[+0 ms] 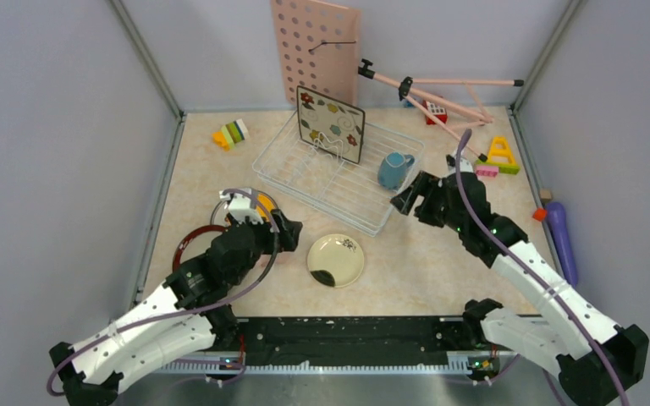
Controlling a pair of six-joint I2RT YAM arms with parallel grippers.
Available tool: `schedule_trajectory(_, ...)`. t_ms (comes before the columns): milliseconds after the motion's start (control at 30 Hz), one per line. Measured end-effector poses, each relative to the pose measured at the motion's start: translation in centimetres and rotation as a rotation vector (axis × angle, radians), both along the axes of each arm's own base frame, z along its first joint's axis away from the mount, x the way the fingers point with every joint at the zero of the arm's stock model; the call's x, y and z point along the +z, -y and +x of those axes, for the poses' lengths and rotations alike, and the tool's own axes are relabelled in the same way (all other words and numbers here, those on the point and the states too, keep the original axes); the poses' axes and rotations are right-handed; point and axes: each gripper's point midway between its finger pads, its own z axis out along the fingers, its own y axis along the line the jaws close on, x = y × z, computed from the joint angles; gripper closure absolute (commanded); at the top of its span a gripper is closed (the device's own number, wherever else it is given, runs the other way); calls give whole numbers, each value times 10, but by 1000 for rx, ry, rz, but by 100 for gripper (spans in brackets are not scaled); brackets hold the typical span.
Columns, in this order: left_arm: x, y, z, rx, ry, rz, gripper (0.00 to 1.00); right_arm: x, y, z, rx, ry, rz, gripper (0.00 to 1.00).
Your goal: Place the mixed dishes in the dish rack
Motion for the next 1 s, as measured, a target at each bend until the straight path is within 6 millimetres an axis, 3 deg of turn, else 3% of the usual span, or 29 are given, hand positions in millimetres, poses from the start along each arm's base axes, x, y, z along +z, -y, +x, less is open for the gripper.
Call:
schedule_trajectory(200,-10,-6,-22,-47,-83,-11,7,-60,2,-43,24,-133,70,29)
schedule_trajectory(367,-14,-9,-31,-50,-123,-47,5,-87,2,-50,-9,-211,101,35)
schedule_trajectory(533,-12,-10,-32,-33,-136,-82,2,-87,-4,-36,-51,-209,139,35)
schedule_trajectory(667,-19,-24,-27,41,-165,-78,2,-86,-7,-22,-84,-203,144,35)
schedule_trajectory(833,-30,-51,-14,179,-213,-86,2,-85,-12,4,-139,-216,126,44)
schedule_trajectory(1000,-50,-63,-2,247,-305,-68,6,-91,-10,26,-211,-230,85,54)
